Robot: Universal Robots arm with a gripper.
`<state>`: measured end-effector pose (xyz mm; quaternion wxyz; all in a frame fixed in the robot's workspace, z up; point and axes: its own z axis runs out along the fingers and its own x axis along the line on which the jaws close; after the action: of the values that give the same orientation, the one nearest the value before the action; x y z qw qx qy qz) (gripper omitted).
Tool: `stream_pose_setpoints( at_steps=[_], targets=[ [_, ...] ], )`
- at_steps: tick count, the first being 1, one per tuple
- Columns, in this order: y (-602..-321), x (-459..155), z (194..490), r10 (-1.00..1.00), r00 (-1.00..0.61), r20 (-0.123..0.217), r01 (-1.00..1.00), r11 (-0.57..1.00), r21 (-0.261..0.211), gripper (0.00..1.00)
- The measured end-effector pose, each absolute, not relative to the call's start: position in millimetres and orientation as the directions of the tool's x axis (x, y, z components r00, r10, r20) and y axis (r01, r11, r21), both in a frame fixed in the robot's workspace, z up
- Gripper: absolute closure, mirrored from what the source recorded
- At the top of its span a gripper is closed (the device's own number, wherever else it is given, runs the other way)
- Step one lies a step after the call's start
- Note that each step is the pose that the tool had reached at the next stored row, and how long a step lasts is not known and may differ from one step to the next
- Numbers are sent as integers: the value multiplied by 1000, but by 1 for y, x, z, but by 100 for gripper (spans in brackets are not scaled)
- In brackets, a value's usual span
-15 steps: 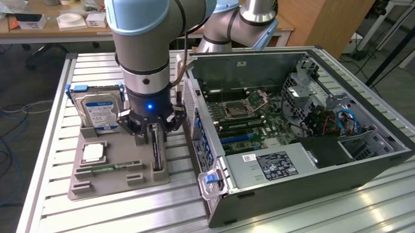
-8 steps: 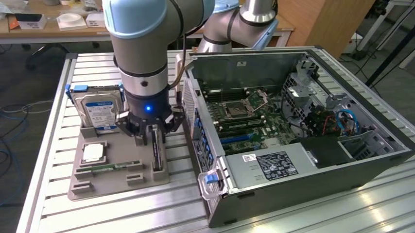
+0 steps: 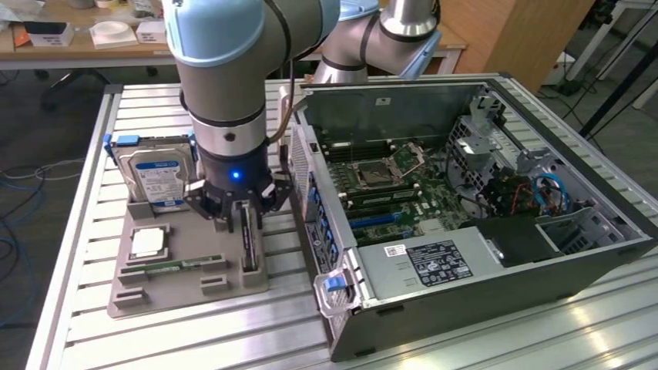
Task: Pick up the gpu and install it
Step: 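Pick up the gpu and move the gpu toward the slot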
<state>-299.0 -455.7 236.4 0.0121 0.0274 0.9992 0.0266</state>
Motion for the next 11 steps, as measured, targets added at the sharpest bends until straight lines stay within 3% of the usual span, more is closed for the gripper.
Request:
stream_pose_setpoints(
  at_steps=[11],
  targets=[
    [-456,-298,234,53,-998,-23,51,997,54,53]
  ],
)
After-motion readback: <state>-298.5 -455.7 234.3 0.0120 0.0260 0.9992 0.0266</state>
